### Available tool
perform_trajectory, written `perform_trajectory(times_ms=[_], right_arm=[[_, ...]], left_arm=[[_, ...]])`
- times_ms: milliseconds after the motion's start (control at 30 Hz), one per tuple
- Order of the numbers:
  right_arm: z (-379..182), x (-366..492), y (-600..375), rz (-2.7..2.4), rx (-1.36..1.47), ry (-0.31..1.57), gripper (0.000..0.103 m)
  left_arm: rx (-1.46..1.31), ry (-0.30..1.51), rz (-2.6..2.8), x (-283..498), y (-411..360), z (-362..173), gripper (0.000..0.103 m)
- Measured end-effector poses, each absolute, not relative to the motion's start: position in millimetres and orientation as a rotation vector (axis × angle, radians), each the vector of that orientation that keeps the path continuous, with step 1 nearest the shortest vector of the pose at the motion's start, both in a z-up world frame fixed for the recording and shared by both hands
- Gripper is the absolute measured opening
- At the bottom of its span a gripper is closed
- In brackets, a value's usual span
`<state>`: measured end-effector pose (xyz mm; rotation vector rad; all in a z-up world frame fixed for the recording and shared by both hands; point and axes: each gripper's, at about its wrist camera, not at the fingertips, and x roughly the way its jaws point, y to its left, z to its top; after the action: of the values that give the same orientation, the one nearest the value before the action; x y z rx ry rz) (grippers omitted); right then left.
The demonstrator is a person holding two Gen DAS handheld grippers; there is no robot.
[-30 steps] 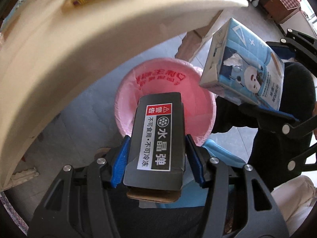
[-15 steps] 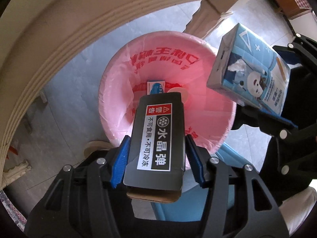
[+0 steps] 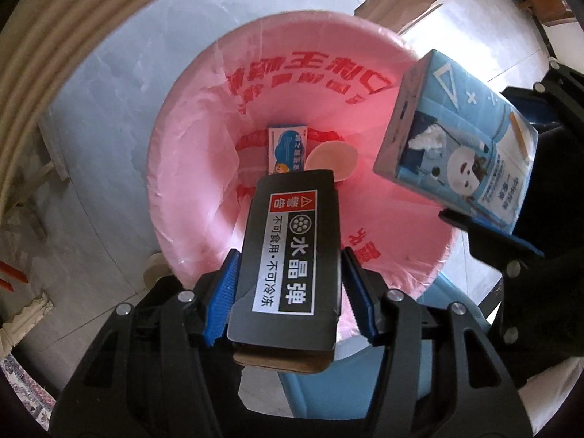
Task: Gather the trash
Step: 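Open both tools over the pink bin to drop the two boxes, then raise both tools from the bin back over the table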
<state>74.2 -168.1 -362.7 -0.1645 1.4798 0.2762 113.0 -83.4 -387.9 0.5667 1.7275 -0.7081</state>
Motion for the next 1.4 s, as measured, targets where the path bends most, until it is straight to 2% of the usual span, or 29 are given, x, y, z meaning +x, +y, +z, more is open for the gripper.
perform_trajectory(times_ms=[167, 267, 300, 333, 467, 733, 933, 1067, 1200, 1267, 1333, 1400], right_arm=[[-368, 73, -167, 0.303, -0.17, 1.487, 0.07], [-369, 75, -167, 0.308, -0.168, 1.489, 0.086], [-369, 76, -169, 0.306, -0.16, 1.483, 0.087], [-369, 76, -171, 0.306, -0.146, 1.485, 0.087], [-368, 78, -176, 0.292, -0.108, 1.495, 0.087], [-364, 76, -169, 0.3, -0.128, 1.487, 0.087], [-350, 68, -164, 0.327, -0.147, 1.455, 0.087], [-306, 50, -168, 0.357, -0.108, 1.383, 0.087], [-240, 33, -181, 0.418, -0.002, 1.282, 0.087], [-197, 31, -191, 0.418, -0.011, 1.213, 0.089], [-144, 35, -203, 0.405, -0.029, 1.109, 0.095], [-98, 41, -213, 0.389, -0.048, 1.019, 0.096]], left_arm=[[0.573, 1.757, -0.699, 116, -87, -399, 0.055], [0.563, 1.786, -0.697, 118, -91, -402, 0.059], [0.562, 1.792, -0.694, 118, -90, -403, 0.062], [0.562, 1.798, -0.689, 119, -90, -404, 0.069], [0.548, 1.793, -0.691, 120, -89, -400, 0.073], [0.579, 1.762, -0.69, 115, -92, -396, 0.074], [0.582, 1.716, -0.698, 108, -90, -373, 0.074], [0.578, 1.654, -0.747, 88, -78, -330, 0.074], [0.555, 1.532, -0.808, 73, -54, -248, 0.075], [0.559, 1.467, -0.791, 82, -45, -207, 0.079], [0.561, 1.383, -0.739, 105, -33, -151, 0.086], [0.562, 1.327, -0.708, 126, -27, -110, 0.088]])
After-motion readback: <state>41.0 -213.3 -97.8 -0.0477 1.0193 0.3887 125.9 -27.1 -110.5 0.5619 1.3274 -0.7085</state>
